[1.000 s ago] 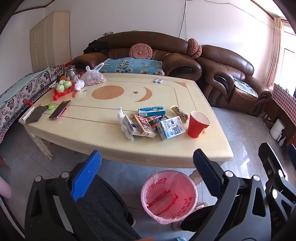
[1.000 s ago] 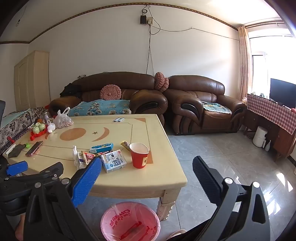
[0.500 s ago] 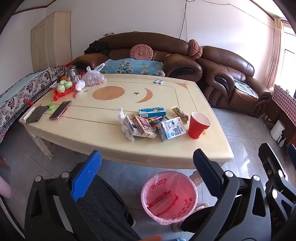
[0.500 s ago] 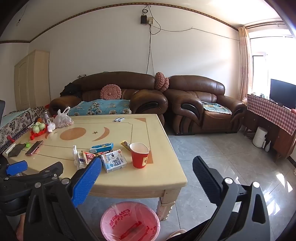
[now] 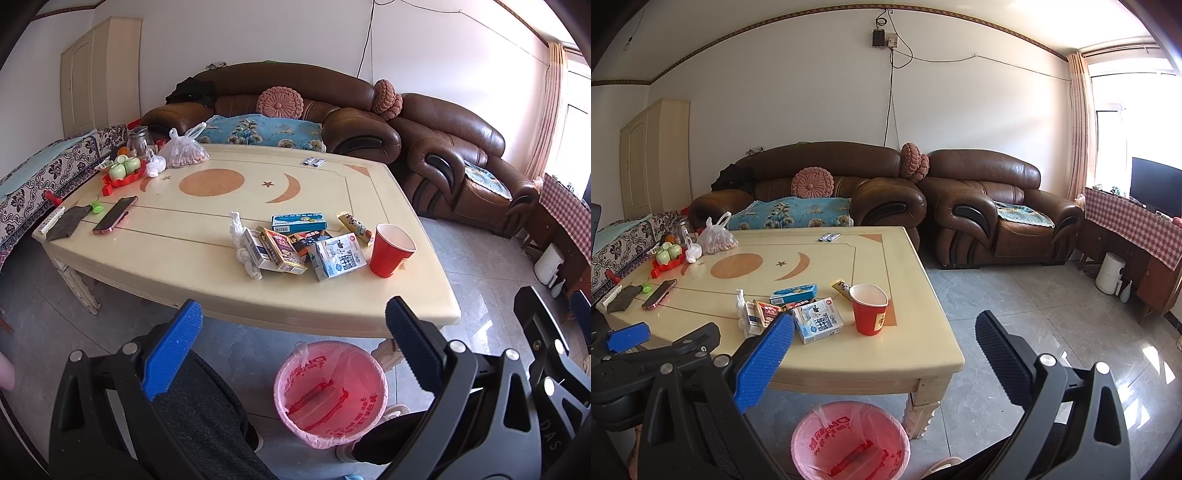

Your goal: Collect trash

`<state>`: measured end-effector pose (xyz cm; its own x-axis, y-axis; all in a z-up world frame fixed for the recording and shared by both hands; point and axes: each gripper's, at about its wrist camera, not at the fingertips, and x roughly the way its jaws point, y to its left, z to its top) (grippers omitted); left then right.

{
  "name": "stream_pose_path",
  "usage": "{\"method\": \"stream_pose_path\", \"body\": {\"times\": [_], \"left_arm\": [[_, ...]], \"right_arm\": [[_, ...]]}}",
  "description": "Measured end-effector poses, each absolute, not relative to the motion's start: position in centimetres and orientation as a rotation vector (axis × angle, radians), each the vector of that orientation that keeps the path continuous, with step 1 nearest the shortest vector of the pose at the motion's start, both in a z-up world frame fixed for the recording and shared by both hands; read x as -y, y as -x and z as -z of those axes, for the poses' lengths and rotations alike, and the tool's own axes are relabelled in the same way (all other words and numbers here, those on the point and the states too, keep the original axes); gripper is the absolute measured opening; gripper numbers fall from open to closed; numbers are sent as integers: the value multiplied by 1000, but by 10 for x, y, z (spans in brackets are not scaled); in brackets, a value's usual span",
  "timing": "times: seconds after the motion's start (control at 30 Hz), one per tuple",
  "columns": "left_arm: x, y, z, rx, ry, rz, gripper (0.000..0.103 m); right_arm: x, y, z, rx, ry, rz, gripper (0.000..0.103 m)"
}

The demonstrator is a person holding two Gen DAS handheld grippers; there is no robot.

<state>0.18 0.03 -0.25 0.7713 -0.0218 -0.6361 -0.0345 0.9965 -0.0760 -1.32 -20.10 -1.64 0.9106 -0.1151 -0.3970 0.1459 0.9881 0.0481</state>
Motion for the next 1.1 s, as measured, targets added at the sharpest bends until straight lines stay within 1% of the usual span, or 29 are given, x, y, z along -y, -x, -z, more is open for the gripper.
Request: {"method": "stream_pose_path", "body": {"times": [1.1], "left_arm": [[0,-1,2,-686,74,-23,97]], "right_arm": [[200,13,18,-408,-79,131,97]]}}
